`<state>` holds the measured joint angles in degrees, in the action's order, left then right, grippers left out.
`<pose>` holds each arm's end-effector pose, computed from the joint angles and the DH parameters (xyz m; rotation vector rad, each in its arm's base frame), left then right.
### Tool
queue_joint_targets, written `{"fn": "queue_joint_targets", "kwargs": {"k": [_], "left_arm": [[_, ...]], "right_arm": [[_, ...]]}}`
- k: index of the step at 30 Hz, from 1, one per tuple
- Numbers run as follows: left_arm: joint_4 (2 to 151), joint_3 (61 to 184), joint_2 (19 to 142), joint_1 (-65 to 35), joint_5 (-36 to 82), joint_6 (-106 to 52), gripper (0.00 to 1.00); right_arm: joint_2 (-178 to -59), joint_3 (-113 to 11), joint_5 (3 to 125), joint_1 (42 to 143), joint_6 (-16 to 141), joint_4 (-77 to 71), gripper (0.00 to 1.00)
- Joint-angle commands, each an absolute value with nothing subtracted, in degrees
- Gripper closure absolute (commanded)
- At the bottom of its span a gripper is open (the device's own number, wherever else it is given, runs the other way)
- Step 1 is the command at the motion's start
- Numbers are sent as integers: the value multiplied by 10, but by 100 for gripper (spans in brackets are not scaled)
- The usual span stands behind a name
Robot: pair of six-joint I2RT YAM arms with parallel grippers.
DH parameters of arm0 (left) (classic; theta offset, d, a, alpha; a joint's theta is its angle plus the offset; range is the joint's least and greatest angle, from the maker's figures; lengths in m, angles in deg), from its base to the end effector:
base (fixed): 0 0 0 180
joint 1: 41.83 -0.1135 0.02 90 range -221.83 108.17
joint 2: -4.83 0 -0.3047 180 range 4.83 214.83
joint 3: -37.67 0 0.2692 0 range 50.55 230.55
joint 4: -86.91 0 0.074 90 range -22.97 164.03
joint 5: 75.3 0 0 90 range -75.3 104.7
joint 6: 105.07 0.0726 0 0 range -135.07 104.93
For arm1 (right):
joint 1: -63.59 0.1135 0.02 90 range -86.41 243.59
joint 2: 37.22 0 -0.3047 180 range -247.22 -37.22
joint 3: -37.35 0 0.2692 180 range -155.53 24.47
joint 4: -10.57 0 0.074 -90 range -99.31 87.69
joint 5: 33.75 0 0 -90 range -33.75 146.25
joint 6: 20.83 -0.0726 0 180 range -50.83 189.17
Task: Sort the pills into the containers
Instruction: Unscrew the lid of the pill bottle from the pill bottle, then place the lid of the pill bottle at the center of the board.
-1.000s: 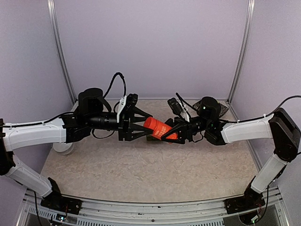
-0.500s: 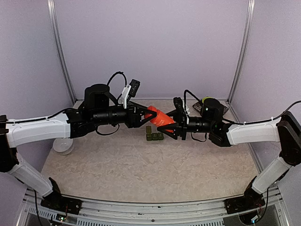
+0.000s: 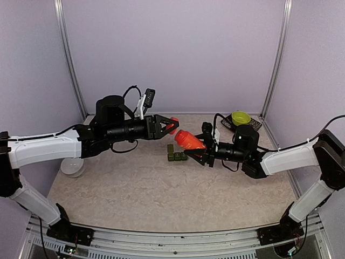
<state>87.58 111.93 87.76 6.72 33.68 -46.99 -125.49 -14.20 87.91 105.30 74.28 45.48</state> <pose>0.2404 -0.3079 0.3554 0.5397 1.8123 -1.2895 0.2451 0.2695 0.2528 -1.0514 1.3091 0.9284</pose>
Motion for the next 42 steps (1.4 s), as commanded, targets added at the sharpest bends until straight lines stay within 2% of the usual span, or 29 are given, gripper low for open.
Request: {"fn": "queue_joint_targets", "kwargs": {"k": [1, 4, 14, 20, 34, 42], "left_arm": [[833, 1120, 852, 63, 232, -447, 50], [786, 1111, 857, 50, 143, -412, 49], [758, 1070, 942, -16, 27, -366, 46], [786, 1058, 1023, -69, 45, -376, 46], [765, 1100, 1138, -104, 31, -363, 42], [764, 1103, 1146, -106, 34, -363, 32]], "right_arm": [[-1233, -134, 863, 1058, 734, 499, 100], [-1218, -125, 856, 1058, 720, 502, 100], [-1141, -87, 844, 1058, 692, 477, 100], [-1096, -78, 847, 1058, 686, 448, 100], [-1058, -58, 860, 1058, 666, 450, 100], [-1060, -58, 862, 1058, 667, 450, 100]]}}
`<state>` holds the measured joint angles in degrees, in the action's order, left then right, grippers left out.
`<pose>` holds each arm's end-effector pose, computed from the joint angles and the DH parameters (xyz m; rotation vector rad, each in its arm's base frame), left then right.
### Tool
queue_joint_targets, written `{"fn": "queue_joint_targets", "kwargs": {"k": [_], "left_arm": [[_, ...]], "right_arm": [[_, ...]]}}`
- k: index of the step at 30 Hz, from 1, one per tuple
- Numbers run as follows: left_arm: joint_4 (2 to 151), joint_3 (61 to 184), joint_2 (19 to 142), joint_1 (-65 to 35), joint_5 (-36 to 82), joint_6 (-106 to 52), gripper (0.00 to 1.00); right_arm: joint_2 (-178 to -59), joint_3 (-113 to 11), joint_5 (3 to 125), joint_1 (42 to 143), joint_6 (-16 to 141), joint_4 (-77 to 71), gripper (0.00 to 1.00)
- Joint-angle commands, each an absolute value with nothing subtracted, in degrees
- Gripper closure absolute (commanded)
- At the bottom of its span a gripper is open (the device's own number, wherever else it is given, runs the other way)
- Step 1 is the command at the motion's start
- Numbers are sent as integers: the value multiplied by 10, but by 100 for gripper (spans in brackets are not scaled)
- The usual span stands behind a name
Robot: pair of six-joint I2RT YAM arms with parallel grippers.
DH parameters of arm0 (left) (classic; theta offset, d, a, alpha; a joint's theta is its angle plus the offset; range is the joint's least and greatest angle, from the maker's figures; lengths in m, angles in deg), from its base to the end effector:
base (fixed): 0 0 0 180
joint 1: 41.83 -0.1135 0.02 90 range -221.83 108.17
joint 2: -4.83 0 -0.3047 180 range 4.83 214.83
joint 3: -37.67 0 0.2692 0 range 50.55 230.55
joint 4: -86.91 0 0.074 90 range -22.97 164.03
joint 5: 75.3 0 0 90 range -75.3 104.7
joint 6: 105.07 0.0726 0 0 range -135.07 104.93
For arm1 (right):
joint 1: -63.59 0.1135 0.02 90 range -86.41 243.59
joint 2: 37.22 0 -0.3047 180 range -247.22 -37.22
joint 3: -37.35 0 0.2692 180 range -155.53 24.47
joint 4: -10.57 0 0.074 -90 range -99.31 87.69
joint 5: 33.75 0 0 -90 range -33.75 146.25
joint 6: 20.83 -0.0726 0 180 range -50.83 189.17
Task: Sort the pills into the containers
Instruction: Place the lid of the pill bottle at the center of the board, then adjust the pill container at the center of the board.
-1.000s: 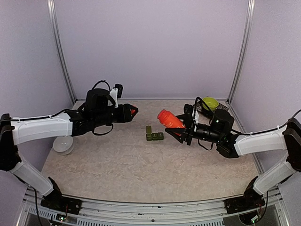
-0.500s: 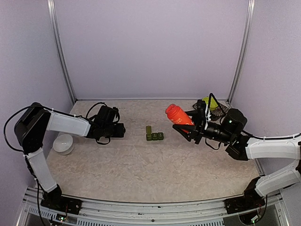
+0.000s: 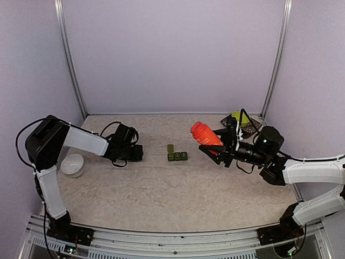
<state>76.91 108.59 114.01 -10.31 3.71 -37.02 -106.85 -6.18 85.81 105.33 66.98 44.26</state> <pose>0.3723 -0.2121 0.1262 0.1125 2.4002 -0.2055 0.1938 0.2209 0.2988 -0.9139 1.2330 0.9873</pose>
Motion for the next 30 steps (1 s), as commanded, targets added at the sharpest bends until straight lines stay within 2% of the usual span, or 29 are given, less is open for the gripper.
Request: {"fn": "queue_joint_targets", "kwargs": {"k": [1, 8, 14, 30], "left_arm": [[762, 1104, 1145, -106, 35, -363, 31], [779, 1107, 1104, -102, 65, -347, 18], [756, 1178, 1144, -87, 58, -334, 8], [716, 1312, 1271, -58, 34, -318, 6]], "right_arm": [[-1060, -58, 862, 1058, 667, 449, 100], [-1059, -57, 865, 1058, 660, 445, 100], [-1060, -59, 869, 1058, 652, 438, 100], [-1043, -61, 875, 1058, 644, 421, 100]]}}
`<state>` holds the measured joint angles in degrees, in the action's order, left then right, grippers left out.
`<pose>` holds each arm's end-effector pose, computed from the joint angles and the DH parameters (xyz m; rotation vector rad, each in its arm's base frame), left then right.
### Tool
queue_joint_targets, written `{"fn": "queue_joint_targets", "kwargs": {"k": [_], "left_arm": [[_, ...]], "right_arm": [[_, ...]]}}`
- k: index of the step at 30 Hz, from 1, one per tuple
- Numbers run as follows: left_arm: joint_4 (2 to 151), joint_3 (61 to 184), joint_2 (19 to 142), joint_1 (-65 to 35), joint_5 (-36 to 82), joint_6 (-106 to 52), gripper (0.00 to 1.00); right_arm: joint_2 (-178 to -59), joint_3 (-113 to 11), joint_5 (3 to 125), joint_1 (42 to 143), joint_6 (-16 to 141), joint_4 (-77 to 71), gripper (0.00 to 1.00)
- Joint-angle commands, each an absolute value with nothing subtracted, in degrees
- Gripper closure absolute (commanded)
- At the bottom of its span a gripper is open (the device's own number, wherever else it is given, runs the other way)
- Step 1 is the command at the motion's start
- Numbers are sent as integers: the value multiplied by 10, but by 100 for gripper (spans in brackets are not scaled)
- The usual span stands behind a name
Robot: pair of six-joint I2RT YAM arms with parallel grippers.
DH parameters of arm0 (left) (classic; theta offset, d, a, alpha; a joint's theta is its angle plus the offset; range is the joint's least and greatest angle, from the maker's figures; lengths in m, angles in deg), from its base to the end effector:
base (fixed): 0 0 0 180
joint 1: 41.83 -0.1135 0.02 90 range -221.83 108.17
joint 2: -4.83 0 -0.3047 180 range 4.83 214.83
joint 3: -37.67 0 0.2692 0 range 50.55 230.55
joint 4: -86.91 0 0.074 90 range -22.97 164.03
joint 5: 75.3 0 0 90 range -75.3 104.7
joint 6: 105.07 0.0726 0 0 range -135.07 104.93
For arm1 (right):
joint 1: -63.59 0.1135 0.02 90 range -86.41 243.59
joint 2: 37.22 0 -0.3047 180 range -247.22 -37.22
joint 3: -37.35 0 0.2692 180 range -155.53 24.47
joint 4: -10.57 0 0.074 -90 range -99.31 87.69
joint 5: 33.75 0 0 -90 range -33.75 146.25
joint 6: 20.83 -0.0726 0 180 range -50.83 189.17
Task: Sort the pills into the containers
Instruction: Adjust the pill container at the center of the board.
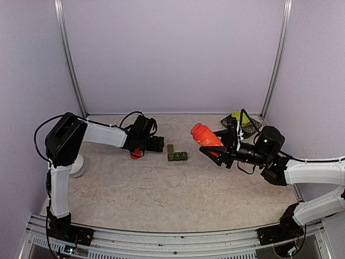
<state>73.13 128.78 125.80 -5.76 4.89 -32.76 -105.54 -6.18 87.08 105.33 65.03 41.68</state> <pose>0.4240 -0.2936 0.1403 0.2880 2.3167 -0.2731 0.1896 0.2191 0.2988 -0.9179 1.2673 1.0307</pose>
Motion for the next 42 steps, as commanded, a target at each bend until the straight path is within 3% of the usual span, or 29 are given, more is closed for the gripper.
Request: {"fn": "queue_joint_targets", "kwargs": {"k": [1, 19, 42], "left_arm": [[716, 1313, 1273, -59, 36, -316, 6], [779, 1230, 1254, -41, 162, -302, 8], [844, 1161, 1225, 23, 208, -322, 8]], "right_arm": [[-1043, -61, 876, 1059, 644, 421, 100], [-1058, -82, 887, 1059, 651, 407, 100], [-1059, -85, 891, 1060, 656, 400, 100]]}}
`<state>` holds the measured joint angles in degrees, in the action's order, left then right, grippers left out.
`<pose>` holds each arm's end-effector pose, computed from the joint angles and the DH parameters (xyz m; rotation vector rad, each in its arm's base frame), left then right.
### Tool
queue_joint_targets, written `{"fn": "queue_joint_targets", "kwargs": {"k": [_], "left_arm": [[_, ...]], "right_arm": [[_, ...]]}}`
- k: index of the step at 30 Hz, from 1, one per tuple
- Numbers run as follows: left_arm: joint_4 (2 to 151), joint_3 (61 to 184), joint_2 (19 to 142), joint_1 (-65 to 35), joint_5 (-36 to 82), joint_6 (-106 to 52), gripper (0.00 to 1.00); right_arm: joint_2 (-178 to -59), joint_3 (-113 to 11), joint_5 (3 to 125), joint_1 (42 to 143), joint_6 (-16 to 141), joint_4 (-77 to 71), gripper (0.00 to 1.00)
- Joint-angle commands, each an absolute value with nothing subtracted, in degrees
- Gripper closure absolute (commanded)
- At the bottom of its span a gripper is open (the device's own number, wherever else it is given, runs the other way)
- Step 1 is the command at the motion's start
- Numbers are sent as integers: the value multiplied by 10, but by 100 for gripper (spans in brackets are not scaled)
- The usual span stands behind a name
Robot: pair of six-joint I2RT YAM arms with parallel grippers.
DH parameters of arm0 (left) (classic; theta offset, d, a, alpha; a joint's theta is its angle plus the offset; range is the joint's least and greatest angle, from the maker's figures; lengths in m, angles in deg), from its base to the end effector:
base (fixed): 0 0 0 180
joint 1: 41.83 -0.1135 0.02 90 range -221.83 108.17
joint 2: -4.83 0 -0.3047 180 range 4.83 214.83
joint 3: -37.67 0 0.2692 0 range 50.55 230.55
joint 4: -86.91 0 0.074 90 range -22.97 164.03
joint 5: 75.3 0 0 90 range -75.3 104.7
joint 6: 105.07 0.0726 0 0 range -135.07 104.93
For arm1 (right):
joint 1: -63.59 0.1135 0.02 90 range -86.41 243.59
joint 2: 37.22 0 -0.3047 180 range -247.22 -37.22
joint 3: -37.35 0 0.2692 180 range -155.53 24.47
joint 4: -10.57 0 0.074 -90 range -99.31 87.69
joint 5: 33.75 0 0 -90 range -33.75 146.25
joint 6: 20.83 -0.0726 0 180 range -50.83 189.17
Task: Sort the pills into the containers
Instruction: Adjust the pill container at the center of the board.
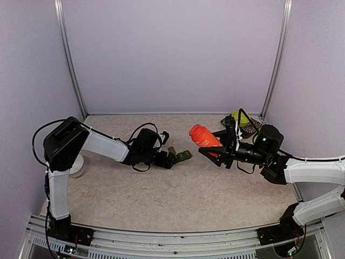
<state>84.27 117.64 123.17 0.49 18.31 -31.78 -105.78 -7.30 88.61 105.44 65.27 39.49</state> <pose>0.3564 -0.3307 0.1185 0.5561 2.2937 -0.5944 0.1897 0.2221 0.2998 -0.9475 1.2783 1.0491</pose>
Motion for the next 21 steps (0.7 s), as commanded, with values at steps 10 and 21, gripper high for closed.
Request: {"fn": "queue_joint_targets", "kwargs": {"k": [10, 21], "left_arm": [[907, 1156, 1204, -21, 291, -372, 10], [946, 1218, 1264, -73, 384, -421, 20]], "right_arm": [[-1052, -81, 888, 1060, 654, 394, 100], [-1045, -83, 886, 1060, 655, 381, 100]]}}
